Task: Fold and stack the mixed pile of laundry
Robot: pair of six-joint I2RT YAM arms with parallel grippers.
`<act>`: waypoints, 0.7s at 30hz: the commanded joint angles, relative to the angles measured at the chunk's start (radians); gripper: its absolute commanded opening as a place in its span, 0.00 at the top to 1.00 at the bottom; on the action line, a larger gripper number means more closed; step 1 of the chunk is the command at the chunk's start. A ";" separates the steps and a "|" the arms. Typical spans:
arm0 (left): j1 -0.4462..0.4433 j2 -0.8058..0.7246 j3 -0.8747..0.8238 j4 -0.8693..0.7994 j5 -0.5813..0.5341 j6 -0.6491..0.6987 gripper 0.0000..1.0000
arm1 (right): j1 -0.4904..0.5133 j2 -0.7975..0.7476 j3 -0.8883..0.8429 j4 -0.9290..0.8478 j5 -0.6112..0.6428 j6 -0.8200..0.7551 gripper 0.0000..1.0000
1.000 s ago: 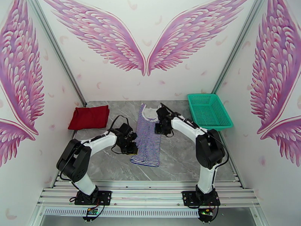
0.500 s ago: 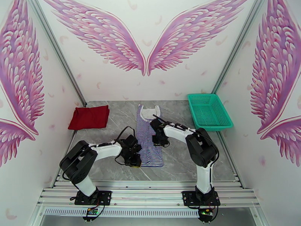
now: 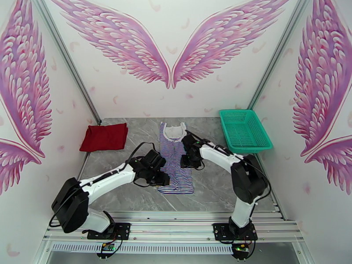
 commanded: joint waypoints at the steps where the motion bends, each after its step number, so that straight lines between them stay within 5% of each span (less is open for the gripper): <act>1: 0.054 -0.062 -0.109 0.035 -0.016 -0.096 0.54 | -0.042 -0.099 -0.132 -0.036 -0.172 0.019 0.47; 7: 0.105 -0.034 -0.200 0.125 0.054 -0.106 0.49 | -0.117 -0.185 -0.355 0.041 -0.380 0.049 0.46; 21: 0.153 0.123 -0.207 0.198 0.140 -0.046 0.48 | -0.150 -0.176 -0.524 0.251 -0.410 0.158 0.57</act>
